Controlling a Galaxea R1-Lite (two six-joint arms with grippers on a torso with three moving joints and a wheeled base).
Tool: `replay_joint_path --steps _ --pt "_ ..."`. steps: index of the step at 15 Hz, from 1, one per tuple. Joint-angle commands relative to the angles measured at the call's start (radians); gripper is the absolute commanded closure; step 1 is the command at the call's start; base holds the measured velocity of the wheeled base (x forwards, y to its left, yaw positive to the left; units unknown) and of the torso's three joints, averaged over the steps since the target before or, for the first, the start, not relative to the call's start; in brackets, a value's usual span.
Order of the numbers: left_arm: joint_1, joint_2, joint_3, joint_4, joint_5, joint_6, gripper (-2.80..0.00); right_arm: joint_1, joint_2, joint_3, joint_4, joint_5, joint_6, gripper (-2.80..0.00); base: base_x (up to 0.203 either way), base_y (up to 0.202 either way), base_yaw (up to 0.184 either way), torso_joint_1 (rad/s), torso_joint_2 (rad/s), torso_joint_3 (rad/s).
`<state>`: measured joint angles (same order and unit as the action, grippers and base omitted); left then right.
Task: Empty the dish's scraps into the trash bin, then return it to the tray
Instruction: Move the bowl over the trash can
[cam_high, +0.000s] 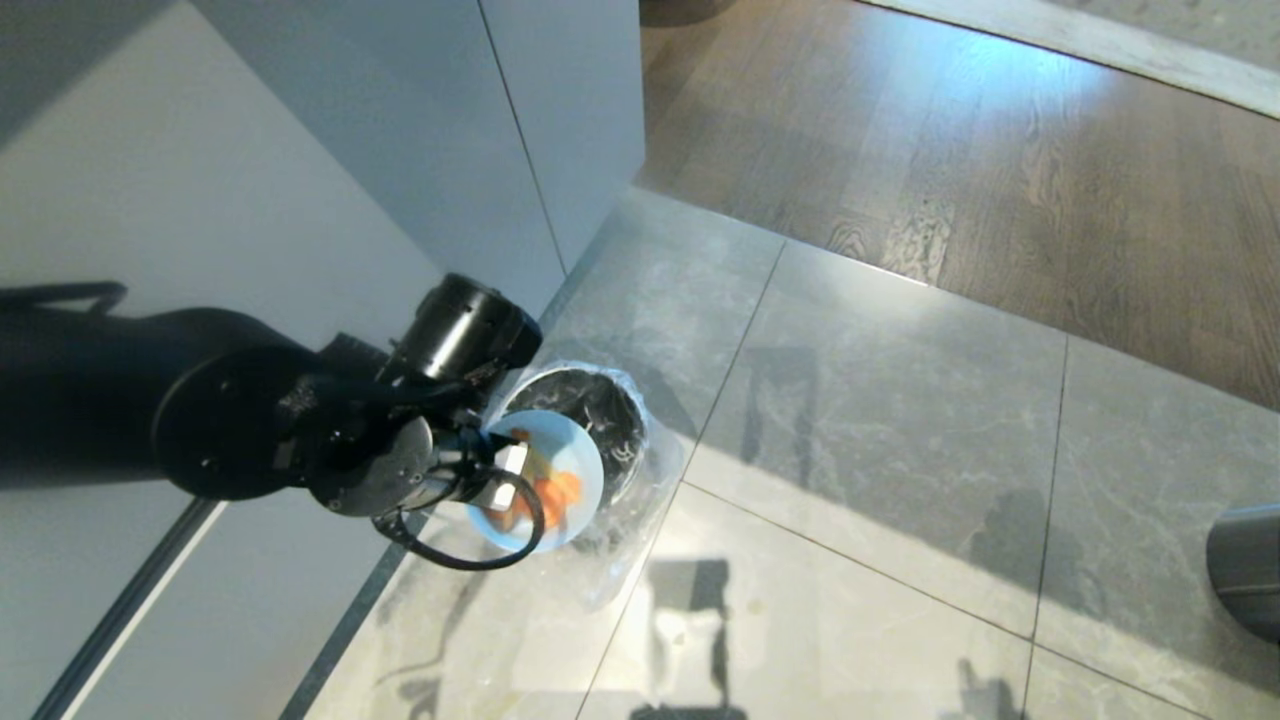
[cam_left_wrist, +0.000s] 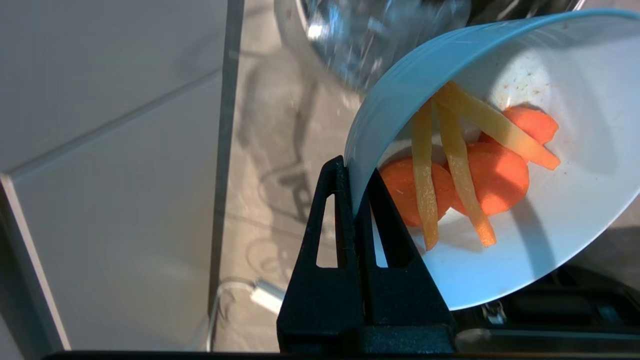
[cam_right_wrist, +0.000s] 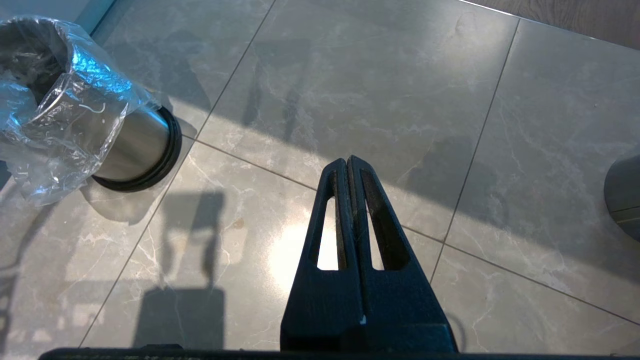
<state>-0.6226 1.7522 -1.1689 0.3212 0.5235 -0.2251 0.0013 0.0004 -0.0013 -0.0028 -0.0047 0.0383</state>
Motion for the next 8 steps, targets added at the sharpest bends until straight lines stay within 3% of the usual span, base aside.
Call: replay_joint_path --steps 1,6,8 --pt "0.009 0.028 0.002 -0.075 0.005 0.052 0.00 0.000 0.000 0.000 0.000 0.000 0.000 0.00 0.000 0.000 0.000 0.000 0.00 0.000" --pt "0.056 0.068 0.003 -0.283 0.005 0.259 0.00 0.000 0.000 0.000 0.000 0.000 0.000 0.00 0.000 0.000 0.000 0.000 0.00 0.000" --pt "0.073 0.075 0.005 -0.344 0.003 0.303 0.00 0.000 0.000 0.000 0.000 0.000 0.000 0.00 0.000 0.000 0.000 0.000 0.00 0.000"
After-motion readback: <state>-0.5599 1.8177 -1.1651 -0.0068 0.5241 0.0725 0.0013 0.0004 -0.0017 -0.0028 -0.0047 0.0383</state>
